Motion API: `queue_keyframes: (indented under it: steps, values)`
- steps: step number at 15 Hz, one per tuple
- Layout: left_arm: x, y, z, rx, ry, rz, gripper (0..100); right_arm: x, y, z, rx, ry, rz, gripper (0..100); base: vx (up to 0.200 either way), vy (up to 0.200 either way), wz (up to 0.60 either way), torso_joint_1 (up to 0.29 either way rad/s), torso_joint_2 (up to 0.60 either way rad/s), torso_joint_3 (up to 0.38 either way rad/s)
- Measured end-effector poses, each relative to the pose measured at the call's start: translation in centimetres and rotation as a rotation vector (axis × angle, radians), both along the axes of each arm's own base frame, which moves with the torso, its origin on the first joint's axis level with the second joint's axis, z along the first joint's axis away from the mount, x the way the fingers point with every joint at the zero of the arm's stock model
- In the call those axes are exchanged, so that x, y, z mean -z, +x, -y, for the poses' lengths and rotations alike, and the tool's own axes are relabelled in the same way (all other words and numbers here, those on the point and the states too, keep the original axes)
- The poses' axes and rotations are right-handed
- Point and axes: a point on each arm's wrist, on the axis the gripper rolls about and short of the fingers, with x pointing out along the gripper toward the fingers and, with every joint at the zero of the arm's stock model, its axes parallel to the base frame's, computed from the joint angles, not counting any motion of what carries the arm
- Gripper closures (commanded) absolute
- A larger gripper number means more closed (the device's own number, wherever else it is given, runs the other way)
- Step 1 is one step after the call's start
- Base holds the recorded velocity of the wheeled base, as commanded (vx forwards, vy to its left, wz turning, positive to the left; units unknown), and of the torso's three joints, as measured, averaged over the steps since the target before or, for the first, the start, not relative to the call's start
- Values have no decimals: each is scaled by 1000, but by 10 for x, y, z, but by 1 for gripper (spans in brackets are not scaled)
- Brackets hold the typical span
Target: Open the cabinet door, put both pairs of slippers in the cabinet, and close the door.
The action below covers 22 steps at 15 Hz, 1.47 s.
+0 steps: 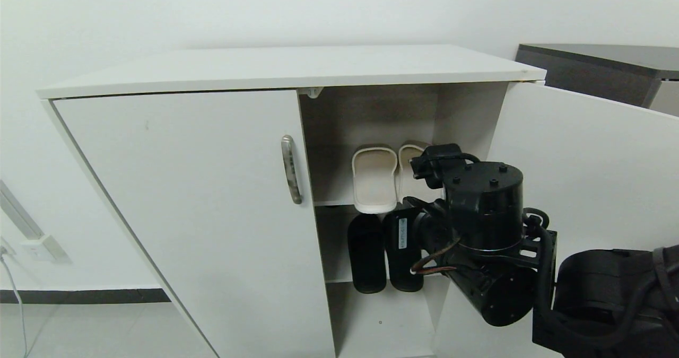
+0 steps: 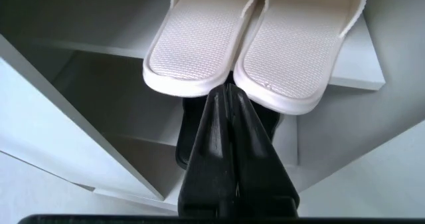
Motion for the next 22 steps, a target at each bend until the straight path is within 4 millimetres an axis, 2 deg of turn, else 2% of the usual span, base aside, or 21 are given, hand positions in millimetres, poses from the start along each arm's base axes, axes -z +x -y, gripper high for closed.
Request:
queue_keyframes:
  steps: [5, 22]
  values:
    - [0, 0, 0, 0, -2, 0, 100, -2, -1, -1, -2, 8, 9, 100, 0, 0, 0, 0, 0, 0]
    - [0, 0, 0, 0, -1, 1, 100, 7, -3, 1, -15, -16, -11, 100, -200, 0, 0, 2, 3, 2]
